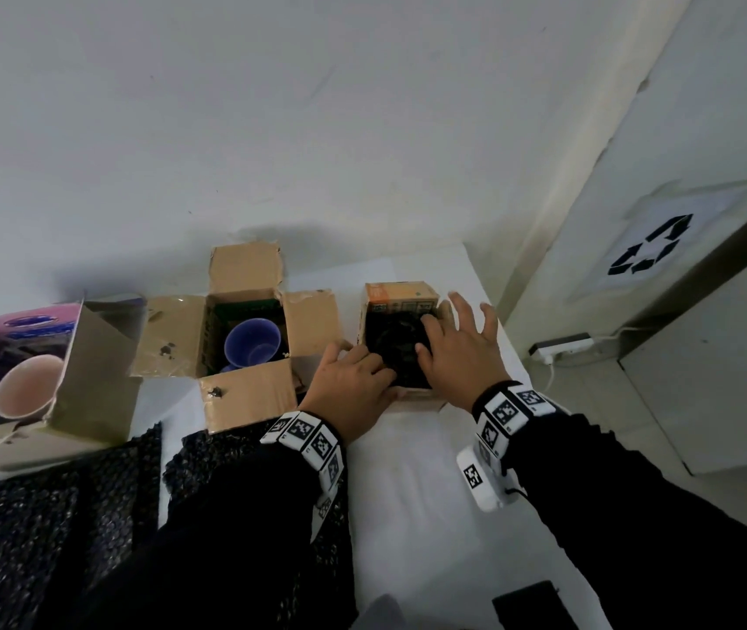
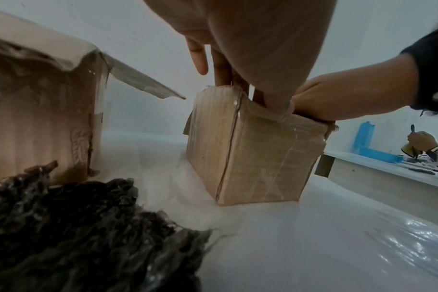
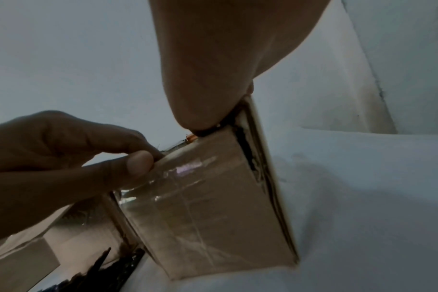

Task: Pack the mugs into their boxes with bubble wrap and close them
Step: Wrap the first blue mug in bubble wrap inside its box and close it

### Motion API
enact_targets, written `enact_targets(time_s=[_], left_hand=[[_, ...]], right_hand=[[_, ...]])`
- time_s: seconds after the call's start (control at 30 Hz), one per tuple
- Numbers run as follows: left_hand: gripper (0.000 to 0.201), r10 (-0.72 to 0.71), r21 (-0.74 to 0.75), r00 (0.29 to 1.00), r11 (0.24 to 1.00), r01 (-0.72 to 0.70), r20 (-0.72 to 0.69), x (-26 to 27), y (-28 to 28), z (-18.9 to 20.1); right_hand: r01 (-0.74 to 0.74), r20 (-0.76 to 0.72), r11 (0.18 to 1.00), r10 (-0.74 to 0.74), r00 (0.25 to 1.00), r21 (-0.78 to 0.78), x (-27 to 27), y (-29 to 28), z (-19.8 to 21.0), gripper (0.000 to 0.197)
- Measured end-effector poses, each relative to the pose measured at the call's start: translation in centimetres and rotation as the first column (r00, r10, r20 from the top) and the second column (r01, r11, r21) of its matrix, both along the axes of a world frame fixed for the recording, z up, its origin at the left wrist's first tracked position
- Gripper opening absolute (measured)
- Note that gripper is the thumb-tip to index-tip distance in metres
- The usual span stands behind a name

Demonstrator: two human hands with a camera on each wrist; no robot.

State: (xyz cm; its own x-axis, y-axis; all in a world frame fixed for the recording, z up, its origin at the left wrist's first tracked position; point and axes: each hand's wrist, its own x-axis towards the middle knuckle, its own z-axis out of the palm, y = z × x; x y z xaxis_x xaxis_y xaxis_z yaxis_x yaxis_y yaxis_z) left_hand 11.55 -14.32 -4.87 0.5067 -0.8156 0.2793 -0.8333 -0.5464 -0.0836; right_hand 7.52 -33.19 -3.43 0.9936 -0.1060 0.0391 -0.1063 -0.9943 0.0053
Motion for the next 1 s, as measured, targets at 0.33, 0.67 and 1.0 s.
enact_targets(time_s=[0.33, 0.67, 1.0], left_hand=[[0.028, -0.047, -0.081, 0.999, 0.996, 0.046, -0.014, 0.2, 0.4, -1.5], [0.037, -0.062, -0.078, 0.991, 0.996, 0.053, -0.117, -0.1, 0.7, -1.6], [0.019, -0.081, -0.118, 0.996, 0.989, 0.084, 0.026, -1.0, 0.2, -1.8]], right_hand=[[0.028, -0.046, 0.996, -0.032, 0.998, -0.085, 2.0, 0.7, -1.3, 0.041], [-0.004, 0.155, 1.0, 0.008, 0.988, -0.024, 0.3, -0.4, -1.0, 0.028], [-0.318, 0.317, 0.945, 0.279, 0.907, 0.08, -4.4, -1.4, -1.3, 0.023]])
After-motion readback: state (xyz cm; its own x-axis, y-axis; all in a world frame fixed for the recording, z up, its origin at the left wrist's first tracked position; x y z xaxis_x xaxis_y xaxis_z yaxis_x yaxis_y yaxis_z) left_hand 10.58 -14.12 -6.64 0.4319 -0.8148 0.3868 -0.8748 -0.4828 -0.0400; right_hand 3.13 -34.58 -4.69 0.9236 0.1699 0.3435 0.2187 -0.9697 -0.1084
